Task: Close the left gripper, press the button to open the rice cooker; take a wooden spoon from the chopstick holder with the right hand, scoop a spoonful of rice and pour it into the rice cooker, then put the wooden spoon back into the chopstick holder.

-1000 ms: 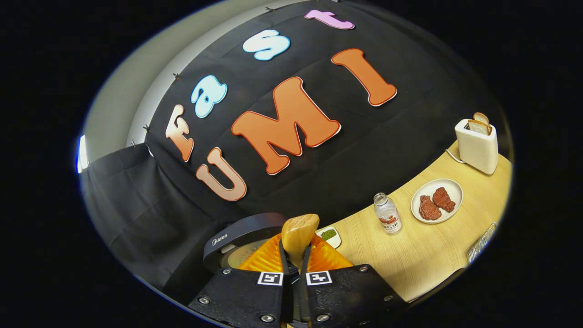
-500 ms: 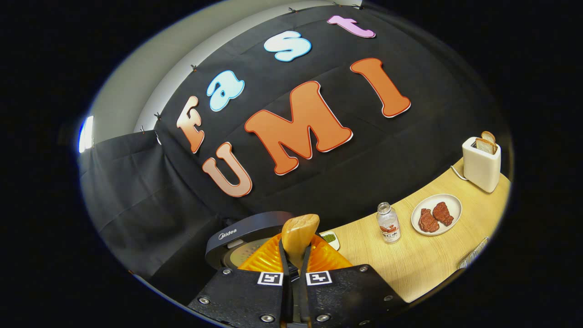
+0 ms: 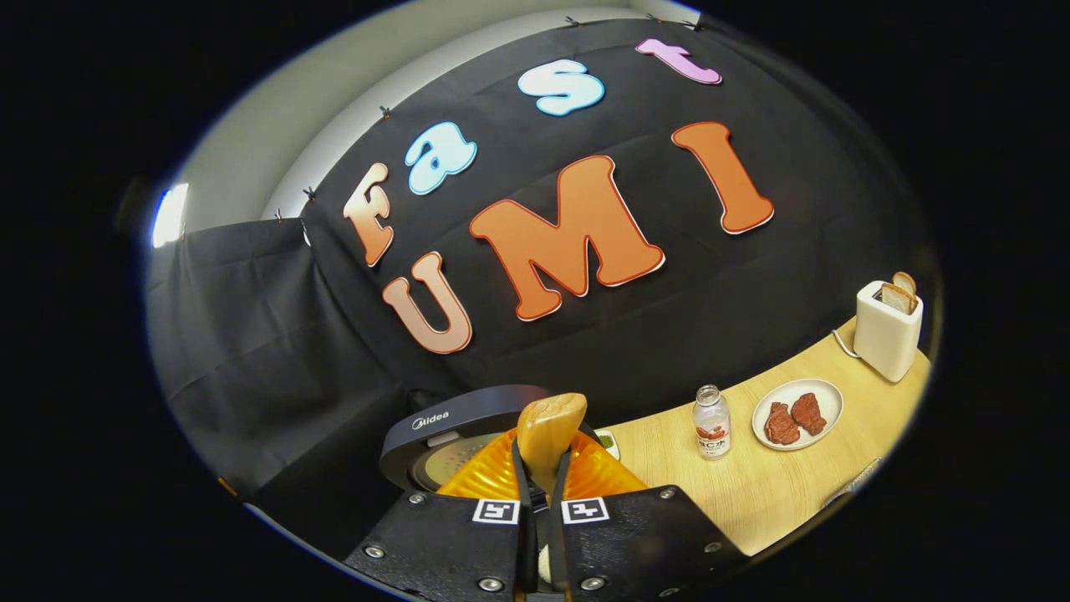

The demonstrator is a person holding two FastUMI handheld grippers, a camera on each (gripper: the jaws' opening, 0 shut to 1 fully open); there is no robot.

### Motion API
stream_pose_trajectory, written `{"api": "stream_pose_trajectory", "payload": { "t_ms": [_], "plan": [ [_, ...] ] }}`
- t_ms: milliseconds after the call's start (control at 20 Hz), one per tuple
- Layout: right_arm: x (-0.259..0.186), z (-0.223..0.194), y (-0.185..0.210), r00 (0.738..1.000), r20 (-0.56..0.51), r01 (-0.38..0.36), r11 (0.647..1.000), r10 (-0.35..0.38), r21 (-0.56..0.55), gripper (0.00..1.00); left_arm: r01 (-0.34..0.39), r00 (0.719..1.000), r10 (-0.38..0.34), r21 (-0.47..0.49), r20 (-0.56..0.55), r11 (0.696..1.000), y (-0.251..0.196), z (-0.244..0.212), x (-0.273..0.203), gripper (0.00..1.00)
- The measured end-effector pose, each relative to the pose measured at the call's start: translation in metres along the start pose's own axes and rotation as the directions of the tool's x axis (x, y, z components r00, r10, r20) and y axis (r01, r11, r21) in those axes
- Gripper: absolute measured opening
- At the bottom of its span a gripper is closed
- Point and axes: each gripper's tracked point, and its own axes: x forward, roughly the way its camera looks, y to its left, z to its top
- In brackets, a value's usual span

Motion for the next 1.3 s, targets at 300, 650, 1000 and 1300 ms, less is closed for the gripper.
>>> {"api": "stream_pose_trajectory", "payload": {
  "t_ms": [300,650,1000,1300],
  "plan": [
    [-0.003,-0.005,0.007,1.0,0.007,-0.018,0.995,0.018,-0.099,0.04,-0.007,1.0,0.007,0.002,-0.006,1.0,0.003,-0.002,0.003,0.97],
    [-0.01,-0.011,0.019,0.998,0.033,-0.032,0.949,0.045,-0.314,0.04,-0.001,1.0,0.001,-0.002,-0.009,1.0,0.001,-0.003,0.003,0.99],
    [-0.014,-0.023,0.033,0.996,0.024,-0.07,0.889,0.09,-0.452,0.04,0.003,1.0,-0.003,0.001,-0.008,1.0,-0.002,0.0,0.003,0.99],
    [-0.02,-0.024,0.022,0.997,0.004,-0.073,0.906,0.082,-0.416,0.05,0.014,1.0,-0.015,-0.002,-0.005,1.0,-0.01,0.001,0.0,0.98]
  ]
}}
